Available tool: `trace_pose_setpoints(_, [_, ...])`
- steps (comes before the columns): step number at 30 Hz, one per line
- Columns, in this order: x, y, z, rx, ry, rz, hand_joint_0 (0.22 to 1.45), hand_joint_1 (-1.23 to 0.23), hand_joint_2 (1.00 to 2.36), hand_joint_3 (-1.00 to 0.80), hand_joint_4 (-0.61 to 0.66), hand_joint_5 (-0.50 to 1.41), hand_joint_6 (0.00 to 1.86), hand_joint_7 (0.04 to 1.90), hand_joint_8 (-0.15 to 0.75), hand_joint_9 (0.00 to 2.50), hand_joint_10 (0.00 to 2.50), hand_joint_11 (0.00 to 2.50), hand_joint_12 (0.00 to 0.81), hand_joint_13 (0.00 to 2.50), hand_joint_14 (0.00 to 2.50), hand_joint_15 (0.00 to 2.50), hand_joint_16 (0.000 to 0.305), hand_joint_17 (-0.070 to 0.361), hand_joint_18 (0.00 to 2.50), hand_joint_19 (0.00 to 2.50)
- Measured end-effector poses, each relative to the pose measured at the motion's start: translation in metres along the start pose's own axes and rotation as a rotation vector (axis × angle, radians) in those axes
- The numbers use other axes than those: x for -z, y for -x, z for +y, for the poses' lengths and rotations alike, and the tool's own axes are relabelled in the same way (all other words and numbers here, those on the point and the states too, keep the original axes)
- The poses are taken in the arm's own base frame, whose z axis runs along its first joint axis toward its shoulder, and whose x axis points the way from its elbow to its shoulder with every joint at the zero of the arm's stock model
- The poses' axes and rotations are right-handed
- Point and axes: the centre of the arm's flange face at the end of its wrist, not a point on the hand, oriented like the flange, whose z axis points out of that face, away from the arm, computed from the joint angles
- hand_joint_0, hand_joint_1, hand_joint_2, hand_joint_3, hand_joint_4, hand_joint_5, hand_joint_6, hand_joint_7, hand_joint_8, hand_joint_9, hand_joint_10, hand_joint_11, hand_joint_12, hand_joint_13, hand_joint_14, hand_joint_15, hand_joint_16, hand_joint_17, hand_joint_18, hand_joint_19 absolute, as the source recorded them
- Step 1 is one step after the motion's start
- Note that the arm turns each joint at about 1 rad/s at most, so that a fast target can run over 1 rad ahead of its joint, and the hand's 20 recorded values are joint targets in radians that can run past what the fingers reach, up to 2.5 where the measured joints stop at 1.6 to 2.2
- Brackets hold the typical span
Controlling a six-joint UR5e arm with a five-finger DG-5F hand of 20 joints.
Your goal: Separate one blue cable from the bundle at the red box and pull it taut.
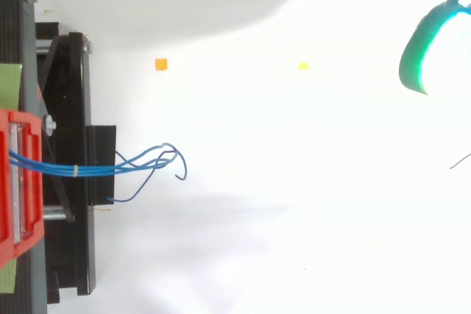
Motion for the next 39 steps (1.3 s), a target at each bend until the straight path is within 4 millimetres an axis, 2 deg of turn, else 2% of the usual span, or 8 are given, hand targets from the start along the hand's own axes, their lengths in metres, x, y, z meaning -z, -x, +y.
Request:
trace_pose_setpoints(21, [0.001,-0.002,-0.001,0.025,-0.006,0.004,0.48,-0.59,1.0,-0.5,0.2,-0.23,0.5,0.83,0.299,0.54,0.01,0.42,0.364,0.53,0.01,0.33,0.047,0.105,0.33,0.39])
trace_pose_setpoints(31, [-0.012,-0.006,0.002,0.111,0.067,-0.054,0.48,-0.58,1.0,-0.5,0.21,-0.22,0.5,0.83,0.309,0.57,0.01,0.44,0.368,0.57,0.01,0.35,0.046,0.102,0.38,0.39])
trace_pose_setpoints(35, [-0.02,-0.009,-0.006,0.156,0.069,-0.07,0.48,-0.58,1.0,-0.5,0.21,-0.22,0.5,0.84,0.316,0.58,0.01,0.46,0.369,0.59,0.01,0.36,0.045,0.102,0.39,0.4])
trace_pose_setpoints(39, [-0.035,-0.013,-0.024,0.179,0.057,-0.086,0.49,-0.58,1.0,-0.5,0.21,-0.22,0.5,0.84,0.314,0.58,0.01,0.46,0.368,0.59,0.01,0.37,0.045,0.101,0.4,0.41])
